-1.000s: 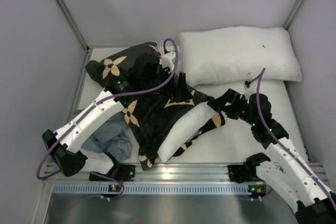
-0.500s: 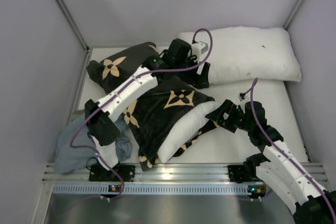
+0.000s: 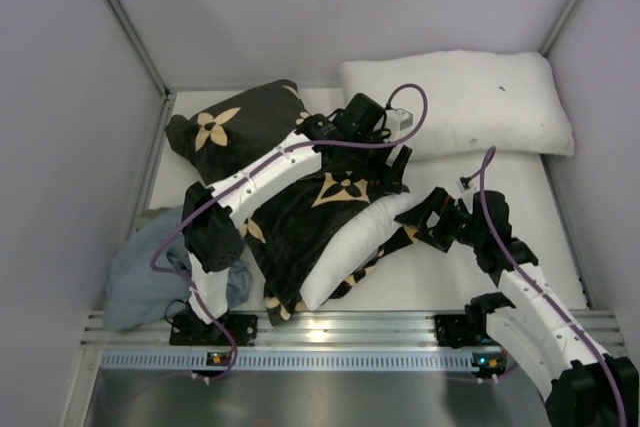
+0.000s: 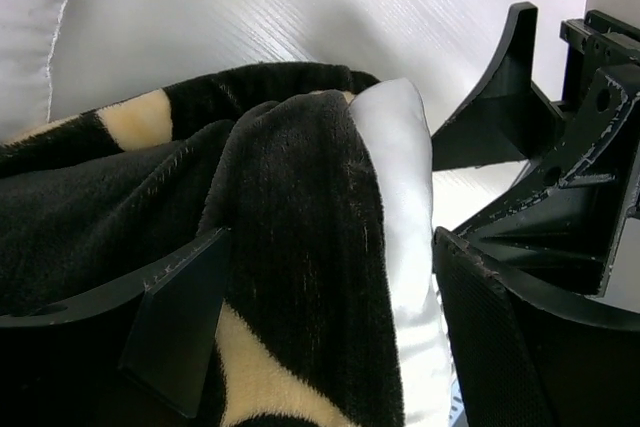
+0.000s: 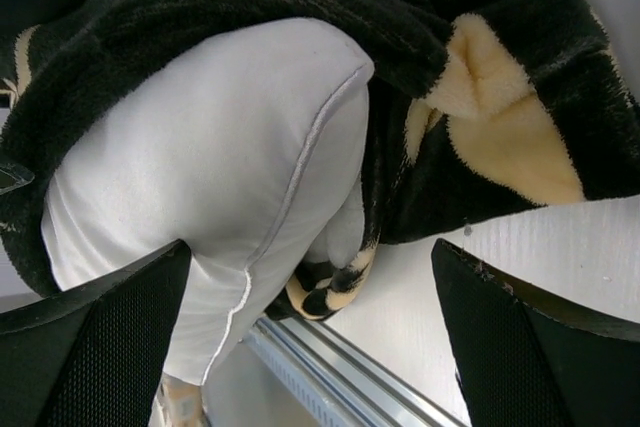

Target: Remove the pillowcase from the pillow

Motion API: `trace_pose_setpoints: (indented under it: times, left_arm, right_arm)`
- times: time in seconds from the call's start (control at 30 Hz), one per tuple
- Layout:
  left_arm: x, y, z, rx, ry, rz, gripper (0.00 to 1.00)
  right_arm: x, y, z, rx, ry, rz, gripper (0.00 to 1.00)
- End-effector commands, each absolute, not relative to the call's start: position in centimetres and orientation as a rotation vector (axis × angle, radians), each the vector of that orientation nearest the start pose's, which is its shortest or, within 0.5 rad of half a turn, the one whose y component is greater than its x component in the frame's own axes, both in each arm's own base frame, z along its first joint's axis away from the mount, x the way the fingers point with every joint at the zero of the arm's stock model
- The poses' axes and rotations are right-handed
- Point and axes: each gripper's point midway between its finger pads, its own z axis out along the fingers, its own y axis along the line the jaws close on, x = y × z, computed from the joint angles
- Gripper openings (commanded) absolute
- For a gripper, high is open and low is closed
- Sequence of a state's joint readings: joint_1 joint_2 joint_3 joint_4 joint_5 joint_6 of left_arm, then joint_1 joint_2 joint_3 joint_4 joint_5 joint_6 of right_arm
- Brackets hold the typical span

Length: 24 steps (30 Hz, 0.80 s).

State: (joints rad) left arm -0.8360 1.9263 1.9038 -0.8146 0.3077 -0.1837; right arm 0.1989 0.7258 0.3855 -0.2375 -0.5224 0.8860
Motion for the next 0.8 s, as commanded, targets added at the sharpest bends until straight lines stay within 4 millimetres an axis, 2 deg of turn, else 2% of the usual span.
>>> trace_pose_setpoints:
  times: [0.0, 0.1, 0.13, 0.2, 0.23, 0.3, 0.33, 0.4, 0.47, 0.53, 0.63, 0.7, 0.73, 0.77]
  left_arm:
    - [28.2, -40.5, 20.5, 0.982, 2.339, -0.775, 0.84]
    - [29.1, -39.6, 19.1, 0.945, 2.388, -0.658, 0.76]
    - [29.2, -39.5, 18.5, 0.944, 2.403, -0.64, 0.65]
    - [29.6, -38.9, 17.6, 0.931, 2.428, -0.577, 0.51]
    - [29.9, -38.6, 17.3, 0.919, 2.438, -0.544, 0.35]
    - [31.4, -37.5, 17.0, 0.857, 2.439, -0.422, 0.18]
    - [32.3, -36.8, 17.2, 0.798, 2.437, -0.357, 0.0]
    - [33.6, -35.5, 18.1, 0.713, 2.41, -0.267, 0.0]
    - [33.8, -35.4, 19.7, 0.665, 2.382, -0.293, 0.0]
    - [33.8, -35.6, 20.4, 0.647, 2.358, -0.321, 0.0]
    - [33.8, -36.2, 22.2, 0.621, 2.314, -0.384, 0.0]
    - [33.5, -36.6, 23.4, 0.62, 2.291, -0.435, 0.0]
    - [33.1, -37.0, 23.9, 0.626, 2.288, -0.476, 0.0]
    - [33.0, -37.0, 24.3, 0.625, 2.279, -0.489, 0.0]
  right_arm:
    - [21.5, 16.6, 14.1, 0.413, 2.187, 1.25, 0.99]
    - [21.9, 17.1, 14.6, 0.4, 2.156, 1.297, 0.99]
    - [22.1, 17.2, 14.9, 0.397, 2.15, 1.303, 0.99]
    - [22.4, 17.3, 15.1, 0.389, 2.146, 1.313, 0.99]
    - [22.4, 17.4, 15.1, 0.393, 2.151, 1.319, 1.0]
    - [22.7, 17.6, 15.8, 0.373, 2.124, 1.343, 0.99]
    - [22.7, 17.7, 15.9, 0.371, 2.12, 1.354, 1.0]
    - [22.8, 18.1, 16.5, 0.356, 2.102, 1.39, 1.0]
    - [23.0, 18.3, 17.3, 0.34, 2.066, 1.418, 1.0]
    - [23.3, 18.5, 18.0, 0.33, 2.041, 1.427, 1.0]
    - [24.3, 18.9, 18.3, 0.32, 2.021, 1.423, 0.99]
    - [25.0, 19.1, 17.2, 0.342, 2.041, 1.421, 0.99]
    - [25.4, 19.4, 17.5, 0.325, 2.018, 1.43, 1.0]
    - [25.8, 19.6, 16.5, 0.356, 2.046, 1.44, 1.0]
